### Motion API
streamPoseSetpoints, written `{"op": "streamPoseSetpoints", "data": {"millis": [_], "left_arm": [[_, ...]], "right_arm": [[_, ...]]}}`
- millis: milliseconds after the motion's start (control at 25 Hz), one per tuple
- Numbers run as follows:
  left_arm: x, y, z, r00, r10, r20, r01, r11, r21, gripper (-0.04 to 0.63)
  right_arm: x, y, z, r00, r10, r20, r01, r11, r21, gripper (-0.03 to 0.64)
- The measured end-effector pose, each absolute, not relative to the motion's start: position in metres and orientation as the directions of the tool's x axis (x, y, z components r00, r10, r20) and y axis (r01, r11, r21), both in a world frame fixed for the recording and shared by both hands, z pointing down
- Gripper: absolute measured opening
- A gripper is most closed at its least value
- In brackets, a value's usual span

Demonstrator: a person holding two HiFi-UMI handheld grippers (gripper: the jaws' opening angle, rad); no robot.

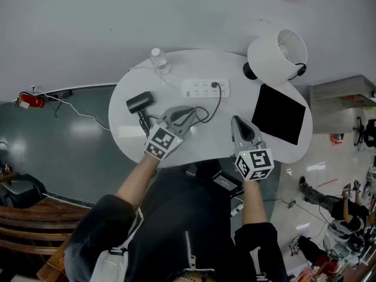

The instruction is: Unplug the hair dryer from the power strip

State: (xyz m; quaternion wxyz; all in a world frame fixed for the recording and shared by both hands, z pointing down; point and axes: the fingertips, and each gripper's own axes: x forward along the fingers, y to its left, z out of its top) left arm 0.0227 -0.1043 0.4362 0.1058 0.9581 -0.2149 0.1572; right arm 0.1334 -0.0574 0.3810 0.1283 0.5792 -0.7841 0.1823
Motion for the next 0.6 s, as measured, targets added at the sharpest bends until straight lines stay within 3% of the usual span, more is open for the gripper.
{"op": "streamPoseSetpoints", "data": {"millis": [600], "left_arm": [[0.05, -0.145, 0.468, 0.817, -0.42, 0.395, -0.504, -0.853, 0.136, 0.027]], "right_arm": [[0.148, -0.09, 0.403, -0.384, -0.822, 0.42, -0.923, 0.34, -0.178, 0.005]]}}
